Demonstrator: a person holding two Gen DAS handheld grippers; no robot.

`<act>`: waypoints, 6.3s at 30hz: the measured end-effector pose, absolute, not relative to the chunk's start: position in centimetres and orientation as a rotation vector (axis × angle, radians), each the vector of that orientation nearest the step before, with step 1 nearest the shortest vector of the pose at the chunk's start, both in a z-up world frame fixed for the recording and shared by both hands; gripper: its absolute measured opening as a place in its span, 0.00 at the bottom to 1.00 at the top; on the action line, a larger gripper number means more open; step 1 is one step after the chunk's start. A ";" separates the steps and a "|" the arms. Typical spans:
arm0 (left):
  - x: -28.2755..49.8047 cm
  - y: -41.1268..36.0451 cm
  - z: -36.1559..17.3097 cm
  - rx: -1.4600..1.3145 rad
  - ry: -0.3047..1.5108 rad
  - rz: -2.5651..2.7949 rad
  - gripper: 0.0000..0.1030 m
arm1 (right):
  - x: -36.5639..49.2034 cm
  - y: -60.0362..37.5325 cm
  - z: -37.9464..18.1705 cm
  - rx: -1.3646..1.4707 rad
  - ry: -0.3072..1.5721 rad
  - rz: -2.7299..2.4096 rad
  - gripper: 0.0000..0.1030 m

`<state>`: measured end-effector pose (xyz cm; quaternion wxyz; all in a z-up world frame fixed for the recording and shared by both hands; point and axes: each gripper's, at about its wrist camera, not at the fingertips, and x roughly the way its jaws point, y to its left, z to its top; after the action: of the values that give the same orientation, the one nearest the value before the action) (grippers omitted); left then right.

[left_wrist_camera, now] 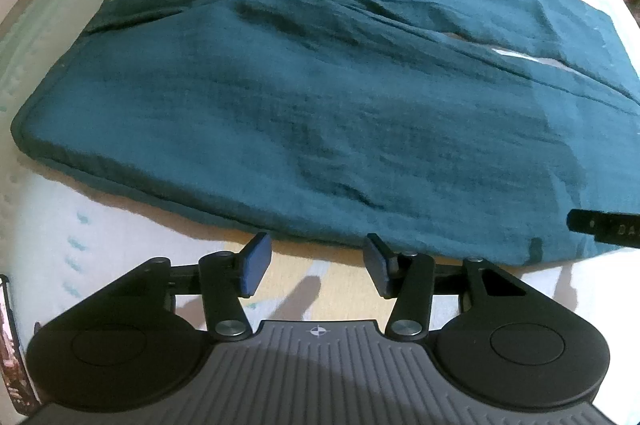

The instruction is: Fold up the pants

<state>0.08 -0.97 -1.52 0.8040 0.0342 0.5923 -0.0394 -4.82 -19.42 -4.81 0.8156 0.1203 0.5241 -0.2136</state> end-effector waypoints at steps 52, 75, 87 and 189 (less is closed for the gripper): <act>26.1 -4.8 -6.4 0.145 1.243 -0.104 0.50 | 26.7 -30.3 -0.3 -0.510 0.934 -0.089 0.56; 27.3 -3.1 -2.2 -0.073 1.198 -0.211 0.45 | 22.3 -32.2 1.1 -0.330 0.918 0.197 0.08; 30.4 -5.9 1.8 -0.237 1.165 -0.274 0.45 | 16.8 -29.9 2.0 -0.370 0.833 0.158 0.08; 4.9 -5.4 -3.4 -0.104 1.231 -0.406 0.07 | -9.5 -47.1 3.8 0.328 0.778 -0.867 0.39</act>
<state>4.87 -5.37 -3.43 0.7959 -0.0482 0.5731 -0.1891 -9.55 -47.14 3.81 0.8224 0.1540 0.3657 -0.4076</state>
